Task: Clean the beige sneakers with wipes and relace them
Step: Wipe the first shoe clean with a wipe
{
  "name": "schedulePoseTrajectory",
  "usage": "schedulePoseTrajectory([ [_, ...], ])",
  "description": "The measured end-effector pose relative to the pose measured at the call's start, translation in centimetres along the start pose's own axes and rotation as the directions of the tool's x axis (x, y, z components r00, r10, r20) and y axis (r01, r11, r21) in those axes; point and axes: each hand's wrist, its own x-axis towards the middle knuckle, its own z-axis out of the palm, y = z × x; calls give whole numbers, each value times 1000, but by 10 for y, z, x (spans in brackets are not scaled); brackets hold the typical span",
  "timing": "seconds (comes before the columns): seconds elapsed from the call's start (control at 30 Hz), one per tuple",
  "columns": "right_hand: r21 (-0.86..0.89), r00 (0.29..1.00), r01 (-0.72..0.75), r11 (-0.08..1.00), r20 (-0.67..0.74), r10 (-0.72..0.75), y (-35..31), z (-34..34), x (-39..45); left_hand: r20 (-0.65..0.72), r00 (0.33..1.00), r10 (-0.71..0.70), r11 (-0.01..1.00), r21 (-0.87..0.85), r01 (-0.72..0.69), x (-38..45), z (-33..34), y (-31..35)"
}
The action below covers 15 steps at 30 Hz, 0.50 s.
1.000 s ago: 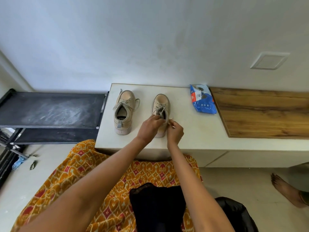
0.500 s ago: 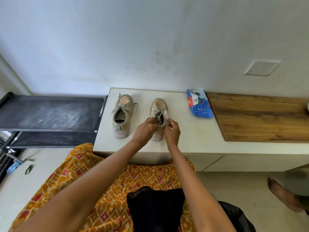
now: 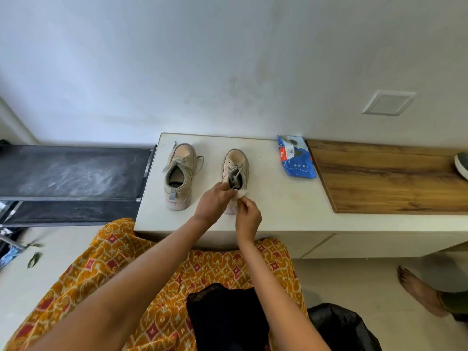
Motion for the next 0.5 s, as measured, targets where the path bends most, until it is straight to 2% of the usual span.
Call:
schedulePoseTrajectory([
  [0.1, 16, 997, -65, 998, -44, 66, -2, -6, 21, 10, 1000, 18, 1000, -8, -18, -1, -1, 0],
  [0.2, 125, 959, -193, 973, -185, 214, 5, -10, 39, 16, 999, 44, 999, 5, -44, -2, -3, 1],
  [0.23, 128, 947, -236, 963, -192, 257, 8, -12, 46, 16, 998, 55, 998, 9, -55, -1, -4, 2],
  [0.27, 109, 945, -274, 955, -152, 289, 12, -13, 53, 23, 997, 70, 997, 18, -71, -1, -4, 1],
  [0.4, -5, 927, -316, 949, 210, 310, 8, -10, 70, 68, 992, 104, 993, 44, -107, -1, -1, 1],
  [0.43, -20, 923, -306, 952, 240, 301, 6, -9, 70, 73, 992, 106, 993, 39, -109, -1, -1, 1],
  [0.5, -33, 943, -256, 966, 212, 257, 4, -7, 60, 73, 989, 126, 991, 42, -129, -3, -2, 2],
])
